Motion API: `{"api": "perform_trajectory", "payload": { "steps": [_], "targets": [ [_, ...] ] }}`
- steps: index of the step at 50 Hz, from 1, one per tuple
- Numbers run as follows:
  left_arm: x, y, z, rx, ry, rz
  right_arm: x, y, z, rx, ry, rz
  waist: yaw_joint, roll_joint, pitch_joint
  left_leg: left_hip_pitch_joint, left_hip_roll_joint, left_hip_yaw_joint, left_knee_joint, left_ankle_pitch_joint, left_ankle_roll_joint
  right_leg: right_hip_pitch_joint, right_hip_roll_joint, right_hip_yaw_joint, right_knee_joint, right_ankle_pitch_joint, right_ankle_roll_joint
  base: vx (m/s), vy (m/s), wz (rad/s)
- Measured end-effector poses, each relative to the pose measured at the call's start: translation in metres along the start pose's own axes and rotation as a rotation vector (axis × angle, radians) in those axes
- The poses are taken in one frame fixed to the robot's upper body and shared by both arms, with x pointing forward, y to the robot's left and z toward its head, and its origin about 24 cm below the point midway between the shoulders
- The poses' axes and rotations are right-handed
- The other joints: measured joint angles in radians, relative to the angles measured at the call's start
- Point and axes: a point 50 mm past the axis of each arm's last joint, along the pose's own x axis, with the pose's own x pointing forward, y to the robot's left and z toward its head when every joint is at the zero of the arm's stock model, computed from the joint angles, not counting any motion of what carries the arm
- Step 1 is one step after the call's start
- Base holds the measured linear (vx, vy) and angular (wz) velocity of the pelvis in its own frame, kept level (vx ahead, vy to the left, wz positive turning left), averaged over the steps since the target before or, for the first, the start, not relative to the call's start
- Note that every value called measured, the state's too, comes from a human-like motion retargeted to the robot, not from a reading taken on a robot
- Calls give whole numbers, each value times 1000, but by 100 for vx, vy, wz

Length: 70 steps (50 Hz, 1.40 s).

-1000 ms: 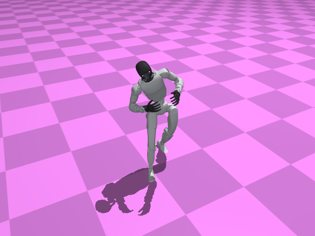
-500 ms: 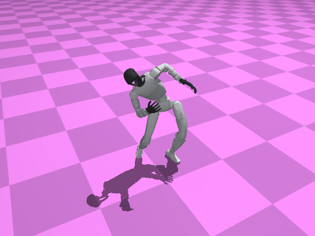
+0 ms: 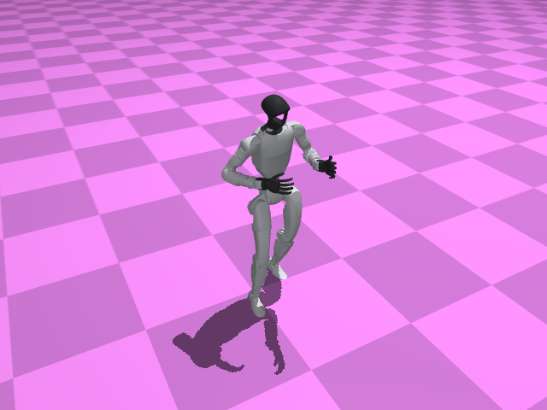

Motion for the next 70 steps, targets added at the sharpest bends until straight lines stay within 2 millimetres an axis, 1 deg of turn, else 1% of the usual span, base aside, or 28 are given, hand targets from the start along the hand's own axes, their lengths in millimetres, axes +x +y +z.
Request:
{"api": "perform_trajectory", "payload": {
  "steps": [3, 5, 9, 12, 15, 17, 20, 23, 25, 28, 30, 31, 33, 35, 38, 42, 45, 47, 50, 52, 53, 55, 57, 58, 61, 65, 67, 70],
  "targets": [
    [-22, 3, -6, -31, 44, 19, 1, -3, -2, -67, 24, 32, -53, -48, -26, -6, -25, -22, 136, 54, 15, 95, 41, 154, -301, 127, 67, 76, -19, 76],
    [-31, 3, -4, -32, 48, 13, 6, -4, 1, -110, 6, 27, -72, -66, -23, -85, -22, -11, 357, 49, 41, 127, 52, 221, -320, 179, 68, 65, -20, 85],
    [-43, 11, 0, -24, 49, 33, 31, -12, 2, -114, -76, -62, -11, -36, 41, -273, 97, 61, 800, -102, 56, 31, 82, 151, 85, -59, 2, 55, -15, 33],
    [-60, 21, -5, -87, 86, 128, 58, -12, 8, -170, -154, -85, 67, -31, 67, -362, 131, 90, 863, -182, 61, 18, 83, 118, 220, -147, 4, 52, -10, 43],
    [-87, 32, -1, -81, 127, 175, 66, 1, 29, -129, -264, -56, 154, -32, 43, -347, 134, 115, 638, -202, 73, 149, 91, 46, 83, -117, 6, 56, -5, 102],
    [-100, 36, 5, -196, 142, 224, 63, 8, 39, -63, -309, -62, 213, -44, 11, -288, 136, 189, 389, -172, 67, 247, 89, -16, -39, -43, 17, 58, 4, 148],
    [-116, 46, 12, -42, 190, 169, 54, 18, 41, -7, -321, -19, 248, -49, -48, -178, 127, 357, -4, -71, 13, 349, 101, -91, -143, 98, 16, 57, 13, 197],
    [-125, 53, 14, 31, 215, 181, 51, 25, 33, -11, -282, 40, 211, -11, -70, -82, 129, 539, -213, 78, -49, 365, 131, -122, -34, 193, -44, 53, 18, 235],
    [-130, 56, 10, 86, 251, 212, 46, 27, 21, -31, -213, 53, 189, 0, -106, -35, 105, 578, -296, 84, -39, 284, 120, -94, 170, 191, -76, 46, 13, 219],
    [-109, 57, 3, 206, 194, 218, 45, 25, 0, -45, -115, 37, 171, -58, -75, -72, 57, 459, -143, -63, 58, 128, 3, -45, 536, 36, -114, 39, 4, 222],
    [-90, 45, -18, 13, 241, 274, 46, 26, -20, -13, -20, -35, 139, -92, -38, -203, 87, 368, 202, -205, 80, 51, -61, -36, 708, -60, -111, 40, -3, 283],
    [-75, 40, -17, 51, 201, 239, 43, 25, -26, -22, 6, -57, 129, -87, -24, -226, 87, 322, 264, -231, 68, 24, -46, -20, 722, -80, -112, 39, -2, 294],
    [-46, 23, -7, 100, 92, 152, 36, 21, -26, -5, 13, -87, 109, -76, 0, -244, 65, 232, 322, -241, 45, -13, -11, 13, 689, -105, -107, 37, 3, 290],
    [-18, 16, 28, 392, -207, 192, 27, 11, -9, 40, -72, -124, 94, -64, 15, -195, 4, 120, 231, -218, 34, -22, 12, 27, 565, -122, -101, 39, 4, 280],
    [-7, -13, 52, 252, -325, 3, 18, 9, 12, 93, -140, -60, 54, -42, -16, -105, -45, -45, 31, -105, -8, 28, 74, 26, 168, -65, -66, 44, 1, 270],
    [-15, -18, 62, 142, -369, -5, 9, 9, 22, 71, -154, -34, -19, -59, -69, -6, -111, -239, -118, 34, -38, 117, 128, 195, -332, 85, 96, 50, -8, 290],
    [-20, -18, 58, 118, -326, -10, 8, 7, 23, -18, -145, -39, -39, -76, -71, -7, -157, -283, -40, 38, -24, 138, 107, 323, -432, 166, 132, 42, -15, 259],
    [-21, -18, 51, 111, -280, -35, 10, 6, 25, -67, -152, -41, -34, -68, -51, -102, -154, -192, 181, -39, 7, 138, 78, 274, -359, 134, 98, 31, -18, 230],
    [-24, -11, 32, 138, -185, -19, 23, 3, 17, -90, -143, -7, -8, -17, 7, -279, -28, 14, 552, -191, 88, 86, 65, 131, -90, -44, -2, 26, -18, 197],
    [-39, -1, 18, 67, -97, 57, 38, 0, 16, -131, -171, 16, 32, 1, 34, -370, 78, 134, 716, -242, 74, 5, 31, 68, 160, -133, 0, 28, -16, 151],
    [-41, 5, 18, 68, -73, 34, 52, -2, 25, -198, -215, 75, 53, 1, 80, -398, 112, 169, 755, -254, 65, -4, 12, 43, 227, -157, 1, 29, -13, 147],
    [-66, 17, 18, 16, -63, 163, 63, 6, 44, -257, -356, 47, 90, -4, 79, -445, 158, 214, 750, -245, 48, 15, -16, -10, 256, -172, -3, 37, -9, 152],
    [-91, 33, 19, 112, 8, 171, 64, 11, 66, -230, -470, 38, 149, -20, 37, -462, 195, 270, 662, -238, 47, 70, -38, -69, 202, -157, 1, 43, -1, 160],
    [-98, 38, 20, 125, 42, 164, 65, 13, 75, -227, -514, 51, 182, -37, 18, -457, 192, 302, 573, -233, 76, 100, -55, -103, 150, -133, 5, 42, 6, 175],
    [-119, 52, 26, 142, 129, 190, 60, 17, 88, -198, -575, 44, 261, -57, -30, -387, 183, 422, 279, -146, 74, 229, -66, -203, -26, 15, -8, 49, 17, 187],
    [-145, 61, 29, 192, 217, 245, 48, 27, 70, -95, -475, 16, 293, -20, -91, -203, 94, 452, -133, 13, -29, 372, -24, -231, -100, 264, -52, 61, 28, 222],
    [-148, 59, 28, 200, 230, 248, 44, 29, 59, -96, -418, -3, 263, 11, -107, -139, 70, 384, -215, 47, -54, 372, 22, -146, -3, 305, -100, 59, 23, 283],
    [-128, 50, 17, 214, 203, 190, 43, 28, 41, -95, -326, -16, 206, -11, -91, -123, 18, 233, -170, -41, 23, 266, 66, 49, 289, 249, -105, 48, 10, 314]
  ]
}}
